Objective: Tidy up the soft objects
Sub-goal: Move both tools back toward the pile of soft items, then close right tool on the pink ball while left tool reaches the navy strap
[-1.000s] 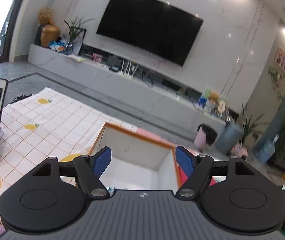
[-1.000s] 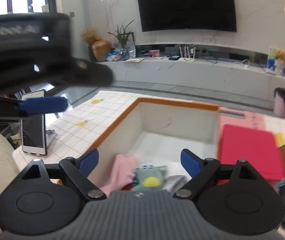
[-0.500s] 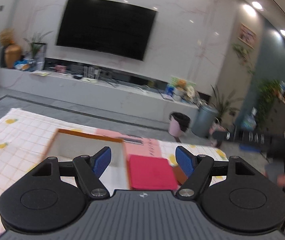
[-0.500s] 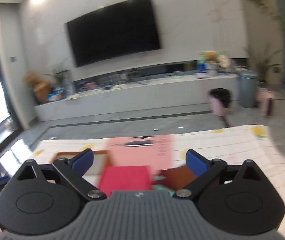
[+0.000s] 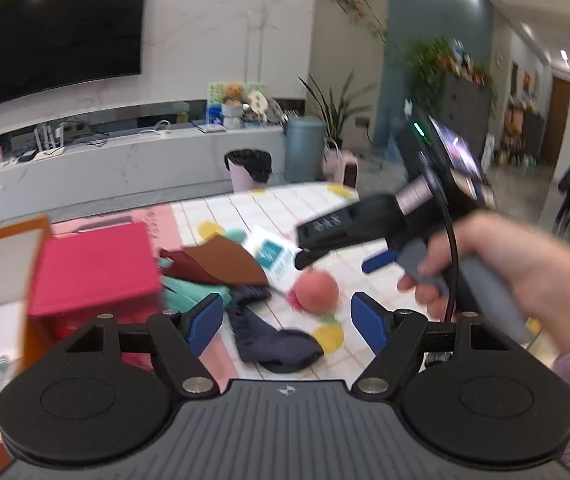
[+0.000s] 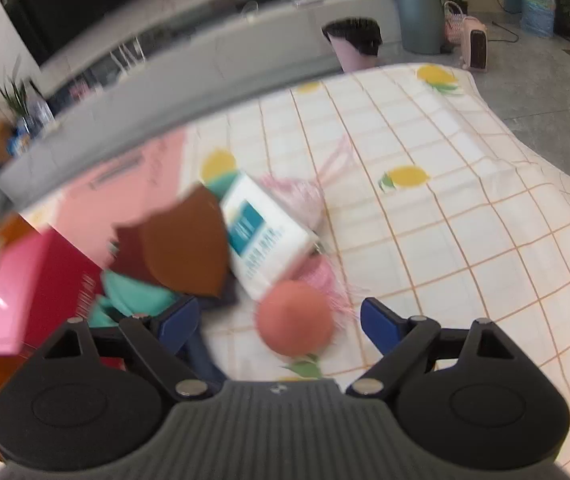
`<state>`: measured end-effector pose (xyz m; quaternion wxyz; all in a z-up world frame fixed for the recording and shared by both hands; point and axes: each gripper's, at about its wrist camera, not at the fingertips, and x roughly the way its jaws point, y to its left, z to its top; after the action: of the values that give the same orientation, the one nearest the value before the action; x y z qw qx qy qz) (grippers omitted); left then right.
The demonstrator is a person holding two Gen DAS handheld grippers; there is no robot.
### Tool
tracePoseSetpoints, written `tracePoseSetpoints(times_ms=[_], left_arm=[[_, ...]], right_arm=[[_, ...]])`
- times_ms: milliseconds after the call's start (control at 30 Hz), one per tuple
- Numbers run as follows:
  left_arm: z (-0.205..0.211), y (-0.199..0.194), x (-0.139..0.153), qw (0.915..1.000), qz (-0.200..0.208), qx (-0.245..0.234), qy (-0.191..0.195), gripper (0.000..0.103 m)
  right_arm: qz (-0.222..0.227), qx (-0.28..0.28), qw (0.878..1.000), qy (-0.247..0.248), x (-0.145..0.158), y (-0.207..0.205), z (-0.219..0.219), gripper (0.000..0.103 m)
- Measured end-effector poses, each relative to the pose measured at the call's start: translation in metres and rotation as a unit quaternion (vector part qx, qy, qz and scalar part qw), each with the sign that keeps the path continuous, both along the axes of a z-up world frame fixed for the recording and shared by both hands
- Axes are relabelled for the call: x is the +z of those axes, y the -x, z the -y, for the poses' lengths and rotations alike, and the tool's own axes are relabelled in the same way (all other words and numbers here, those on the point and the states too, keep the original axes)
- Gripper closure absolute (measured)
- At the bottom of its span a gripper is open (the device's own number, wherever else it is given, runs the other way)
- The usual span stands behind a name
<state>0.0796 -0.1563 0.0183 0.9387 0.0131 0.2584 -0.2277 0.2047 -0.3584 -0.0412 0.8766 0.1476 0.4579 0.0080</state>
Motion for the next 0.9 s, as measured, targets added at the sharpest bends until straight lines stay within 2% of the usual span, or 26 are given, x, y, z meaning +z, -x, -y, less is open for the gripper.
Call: tracePoseSetpoints(times_ms=[167, 267, 400, 433, 500, 567, 700, 800, 900], left_arm=[[0.036, -0.014, -0.052, 0.9985, -0.009, -0.021, -0.05, 0.019], [0.04, -0.019, -0.074, 0.998, -0.027, -0.041, -0.039, 0.019], [0.044, -0.025, -0.087, 0.998, -0.038, -0.041, -0.031, 0.019], [0.043, -0.026, -0.09, 0.9981, -0.037, -0.04, -0.029, 0.019], [0.044, -0.028, -0.094, 0.9983, -0.035, -0.039, -0.026, 0.019], [0.045, -0.032, -0.096, 0.9983, -0.039, -0.037, -0.023, 0.019], [0.044, -0.038, -0.097, 0.9986, -0.048, -0.022, -0.01, 0.019], [0.045, -0.039, -0.094, 0.9983, -0.046, 0.027, -0.024, 0.019], [0.049, -0.046, -0.093, 0.9975, -0.052, 0.028, -0.039, 0.019]], right_arm=[[-0.004, 0.029, 1.0, 0.01, -0.011, -0.014, -0.013, 0.02], [-0.024, 0.04, 0.998, 0.035, -0.02, -0.018, -0.019, 0.029], [-0.042, 0.037, 0.998, 0.043, -0.027, -0.019, -0.015, 0.04], [-0.047, 0.032, 0.997, 0.049, -0.027, -0.019, -0.013, 0.048], [-0.048, 0.03, 0.998, 0.032, -0.027, -0.018, -0.007, 0.054], [-0.056, 0.024, 0.998, 0.028, -0.024, -0.015, -0.003, 0.054], [-0.056, 0.034, 0.992, 0.111, -0.008, 0.001, -0.01, 0.054], [-0.062, 0.064, 0.986, 0.141, 0.0, 0.017, -0.014, 0.053], [-0.085, 0.087, 0.98, 0.159, -0.004, 0.029, -0.013, 0.053]])
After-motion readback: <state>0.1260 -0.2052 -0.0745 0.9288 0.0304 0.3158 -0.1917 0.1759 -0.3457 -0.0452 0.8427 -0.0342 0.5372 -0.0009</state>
